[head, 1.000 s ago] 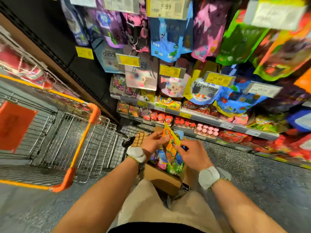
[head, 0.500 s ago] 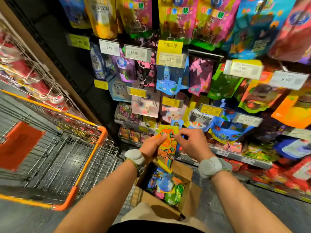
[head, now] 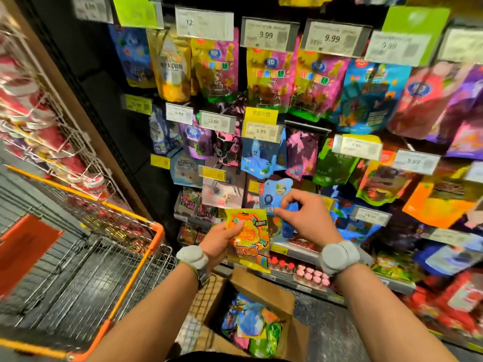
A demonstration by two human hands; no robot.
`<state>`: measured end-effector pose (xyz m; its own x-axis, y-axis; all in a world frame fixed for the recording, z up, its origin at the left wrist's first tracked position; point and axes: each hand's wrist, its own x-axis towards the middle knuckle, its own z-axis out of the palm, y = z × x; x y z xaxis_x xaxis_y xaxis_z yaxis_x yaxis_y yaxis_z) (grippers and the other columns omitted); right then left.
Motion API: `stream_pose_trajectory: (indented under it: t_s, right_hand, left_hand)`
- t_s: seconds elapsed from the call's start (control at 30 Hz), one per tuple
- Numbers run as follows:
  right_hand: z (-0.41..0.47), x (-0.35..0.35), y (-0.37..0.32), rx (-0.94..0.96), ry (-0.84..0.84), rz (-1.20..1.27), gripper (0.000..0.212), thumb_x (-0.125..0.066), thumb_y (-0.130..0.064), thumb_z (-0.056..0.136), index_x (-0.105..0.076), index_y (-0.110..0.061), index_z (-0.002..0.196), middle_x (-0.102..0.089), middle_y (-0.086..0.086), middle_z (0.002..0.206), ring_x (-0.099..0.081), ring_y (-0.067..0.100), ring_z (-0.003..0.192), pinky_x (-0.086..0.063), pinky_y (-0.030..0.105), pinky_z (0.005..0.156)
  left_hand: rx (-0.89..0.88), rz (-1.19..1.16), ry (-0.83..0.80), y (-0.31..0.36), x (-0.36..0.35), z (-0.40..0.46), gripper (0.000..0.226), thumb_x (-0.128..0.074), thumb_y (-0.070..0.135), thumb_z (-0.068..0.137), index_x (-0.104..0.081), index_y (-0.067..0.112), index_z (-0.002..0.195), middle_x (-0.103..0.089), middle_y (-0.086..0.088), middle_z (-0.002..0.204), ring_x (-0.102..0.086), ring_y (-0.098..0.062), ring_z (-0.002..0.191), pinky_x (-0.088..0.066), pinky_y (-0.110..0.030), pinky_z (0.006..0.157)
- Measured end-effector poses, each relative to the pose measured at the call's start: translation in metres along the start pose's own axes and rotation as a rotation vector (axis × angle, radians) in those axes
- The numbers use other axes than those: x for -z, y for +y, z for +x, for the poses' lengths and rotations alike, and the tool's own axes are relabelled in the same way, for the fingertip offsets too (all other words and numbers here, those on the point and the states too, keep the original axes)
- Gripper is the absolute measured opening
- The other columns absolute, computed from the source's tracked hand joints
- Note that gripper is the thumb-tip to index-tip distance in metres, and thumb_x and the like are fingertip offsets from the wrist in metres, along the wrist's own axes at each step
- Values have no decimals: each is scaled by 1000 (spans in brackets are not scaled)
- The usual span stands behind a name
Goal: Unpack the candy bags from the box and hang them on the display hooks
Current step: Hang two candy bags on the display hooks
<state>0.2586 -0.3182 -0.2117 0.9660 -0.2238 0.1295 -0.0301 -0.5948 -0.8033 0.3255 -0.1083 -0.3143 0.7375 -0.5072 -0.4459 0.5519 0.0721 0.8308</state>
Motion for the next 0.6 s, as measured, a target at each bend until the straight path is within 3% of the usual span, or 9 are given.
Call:
stream_pose_trajectory:
  t_s: [0.13,0.23,0.33,0.47,0.53,0.6]
  right_hand:
    - [12,10,-10,-10,75,150,31,-80,-3,76,-55,-16,67,-59,-4,75,-58,3,75,-45,14,69]
    - [15,13,-18,-19,118,309,30,-76,7,76,-52,-10,69,-55,0,76,-55,4,68,-46,13,64]
    - [17,14,-26,-79,134,510,30,-72,14,77,-52,-7,71,-49,7,80,-51,14,64,-52,24,58]
    - [24,13,-34,-128,200,606,30,-70,15,78,-53,-9,73,-51,6,83,-54,18,69,-52,26,58]
    - [26,15,-38,-148,228,682,28,-69,15,79,-54,-9,79,-53,8,88,-60,19,70,-54,28,60]
    - [27,15,-39,-178,236,730,30,-68,15,81,-56,-9,96,-58,8,100,-68,14,77,-57,27,61]
  left_hand:
    - [-72,-95,-36,26,-12,4,47,-60,32,85,-58,8,125,-66,-19,122,-68,-32,102,-52,-58,90]
    - [-135,-133,-63,44,-20,4,46,-58,31,88,-56,10,128,-65,-19,123,-66,-31,106,-55,-52,89]
    - [-178,-141,-96,57,-24,3,42,-58,32,89,-58,12,126,-64,-19,125,-66,-33,107,-52,-55,92]
    - [-203,-142,-107,73,-30,2,40,-58,27,89,-58,10,125,-68,-18,118,-67,-33,103,-52,-59,90]
    - [-229,-132,-75,81,-32,3,41,-62,25,88,-59,8,125,-68,-19,116,-68,-34,101,-53,-58,87]
    - [-238,-104,-36,87,-35,3,47,-68,22,87,-57,2,128,-61,-27,125,-61,-43,111,-47,-66,91]
